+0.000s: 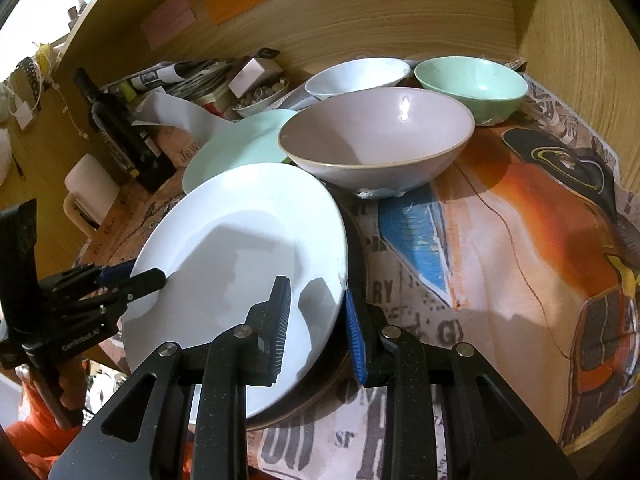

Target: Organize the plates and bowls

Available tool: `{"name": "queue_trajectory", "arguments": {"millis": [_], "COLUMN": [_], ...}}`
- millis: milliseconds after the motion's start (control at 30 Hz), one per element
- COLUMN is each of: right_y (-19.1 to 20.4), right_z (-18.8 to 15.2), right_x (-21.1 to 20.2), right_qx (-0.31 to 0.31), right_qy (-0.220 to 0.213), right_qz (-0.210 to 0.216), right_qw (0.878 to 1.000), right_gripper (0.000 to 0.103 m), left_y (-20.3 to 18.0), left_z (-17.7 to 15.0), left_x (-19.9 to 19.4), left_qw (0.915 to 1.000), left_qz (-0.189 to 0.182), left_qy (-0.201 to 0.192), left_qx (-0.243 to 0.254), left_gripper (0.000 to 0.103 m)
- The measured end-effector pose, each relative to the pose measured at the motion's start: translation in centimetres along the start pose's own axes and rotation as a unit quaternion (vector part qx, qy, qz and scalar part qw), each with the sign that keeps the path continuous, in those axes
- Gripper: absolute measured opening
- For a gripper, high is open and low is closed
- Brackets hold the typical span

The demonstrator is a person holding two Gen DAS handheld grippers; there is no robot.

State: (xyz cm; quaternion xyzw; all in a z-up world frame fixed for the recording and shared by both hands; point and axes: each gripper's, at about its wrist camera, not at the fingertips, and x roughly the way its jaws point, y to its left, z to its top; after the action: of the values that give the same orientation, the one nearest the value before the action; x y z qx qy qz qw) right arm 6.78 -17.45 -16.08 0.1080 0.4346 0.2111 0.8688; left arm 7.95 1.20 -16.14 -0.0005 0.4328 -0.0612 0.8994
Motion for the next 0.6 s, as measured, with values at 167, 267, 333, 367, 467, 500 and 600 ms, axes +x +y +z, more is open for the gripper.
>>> {"name": "queue_trajectory", "arguments": {"millis": [167, 267, 333, 367, 467, 500, 600], "right_y": [0.12, 0.13, 0.22, 0.26, 0.67, 0.92, 0.92], "right_z": [-0.14, -0.17, -0.25, -0.27, -0.35, -0.42, -0.37], "right_x": [-0.19, -0.25, -0.4, -0.48, -0.64, -0.61, -0.54], "right_qx": [-0.006, -0.005, -0.006, -0.008, -0.019, -0.03, -0.041], "right_qy": [0.001, 0.0, -0.003, -0.004, -0.009, -0.013, -0.015], "right_qz": [-0.002, -0.004, -0.009, -0.012, -0.033, -0.058, -0.064], "right_qw": [1.0, 1.0, 1.0, 1.0, 0.999, 0.998, 0.997], "right_gripper": [0.024, 0.025, 0.025, 0.024, 0.025, 0.027, 0.027], "left_y": [0.07, -0.04, -0.12, -0.11, -0.14, -0.22, -0.61], "left_z": [0.03, 0.1, 0.23, 0.29, 0.3, 0.3, 0.29], "left_x": [0.07, 0.13, 0.31, 0.41, 0.59, 0.65, 0.61], "left_qw": [1.0, 0.9999, 0.9999, 0.9999, 0.9998, 0.9998, 0.9998], "left_qz": [-0.006, -0.008, -0.009, -0.011, -0.015, -0.015, -0.01], "left_qy": [0.002, 0.005, 0.008, 0.01, 0.011, 0.011, 0.004], "left_qx": [0.002, 0.005, 0.005, 0.005, 0.004, 0.007, 0.014], "left_gripper": [0.036, 0.036, 0.037, 0.037, 0.036, 0.036, 0.037]}}
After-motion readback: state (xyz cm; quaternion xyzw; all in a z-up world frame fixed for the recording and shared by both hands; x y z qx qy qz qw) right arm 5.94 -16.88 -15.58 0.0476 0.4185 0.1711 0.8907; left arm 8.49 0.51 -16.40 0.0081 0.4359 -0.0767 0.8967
